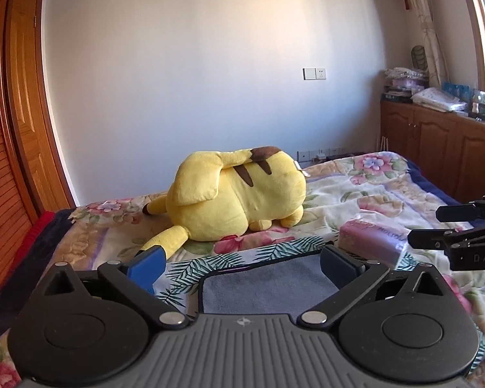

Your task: Fold towel

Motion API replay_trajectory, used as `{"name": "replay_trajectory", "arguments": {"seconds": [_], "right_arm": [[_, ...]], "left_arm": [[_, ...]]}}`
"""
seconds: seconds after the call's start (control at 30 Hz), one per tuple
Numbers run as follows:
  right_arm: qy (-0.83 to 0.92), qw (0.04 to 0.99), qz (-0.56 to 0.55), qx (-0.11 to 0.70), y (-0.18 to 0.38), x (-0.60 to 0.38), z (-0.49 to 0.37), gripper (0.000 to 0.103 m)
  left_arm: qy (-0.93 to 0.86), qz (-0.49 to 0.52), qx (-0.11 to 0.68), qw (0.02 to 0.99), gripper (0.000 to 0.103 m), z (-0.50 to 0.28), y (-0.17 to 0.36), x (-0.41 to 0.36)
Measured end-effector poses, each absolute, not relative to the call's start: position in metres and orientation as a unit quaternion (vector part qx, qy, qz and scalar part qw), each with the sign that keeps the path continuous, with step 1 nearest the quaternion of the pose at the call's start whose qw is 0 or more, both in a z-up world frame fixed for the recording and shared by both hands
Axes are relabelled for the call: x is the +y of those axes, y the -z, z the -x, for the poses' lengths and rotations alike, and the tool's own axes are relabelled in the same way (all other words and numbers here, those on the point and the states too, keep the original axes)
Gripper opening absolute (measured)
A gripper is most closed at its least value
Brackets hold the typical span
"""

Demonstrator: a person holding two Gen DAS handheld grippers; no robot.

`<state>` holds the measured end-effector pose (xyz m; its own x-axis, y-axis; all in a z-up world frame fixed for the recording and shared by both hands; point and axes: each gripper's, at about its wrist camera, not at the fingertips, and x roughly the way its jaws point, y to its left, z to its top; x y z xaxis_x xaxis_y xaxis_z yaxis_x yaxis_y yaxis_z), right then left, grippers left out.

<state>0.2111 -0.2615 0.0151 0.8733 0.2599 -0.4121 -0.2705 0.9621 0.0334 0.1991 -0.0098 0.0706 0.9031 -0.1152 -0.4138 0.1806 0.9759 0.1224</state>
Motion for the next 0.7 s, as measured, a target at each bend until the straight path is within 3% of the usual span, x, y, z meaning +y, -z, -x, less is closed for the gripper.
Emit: {"name": "replay_trajectory", "arguments": {"seconds": [0.27, 0.6, 0.7], "right_arm": [[-0.131, 0.970, 0.009, 0.206, -0.022, -0.264, -0.186, 0.075], [-0.120, 0.974, -0.001, 0.193, -0.027, -0.275, -0.154, 0.103], [-0.119, 0.974, 0.001, 0.191, -0.026, -0.276, -0.147, 0.103]], "left_arm": [[0.074, -0.083, 0.205, 0.972, 0.103, -0.169, -0.080, -0.013], [0.079, -0.065, 0.203, 0.974, 0.103, -0.138, -0.086, -0.014], [0.086, -0.064, 0.205, 0.973, 0.103, -0.128, -0.085, -0.017]]}}
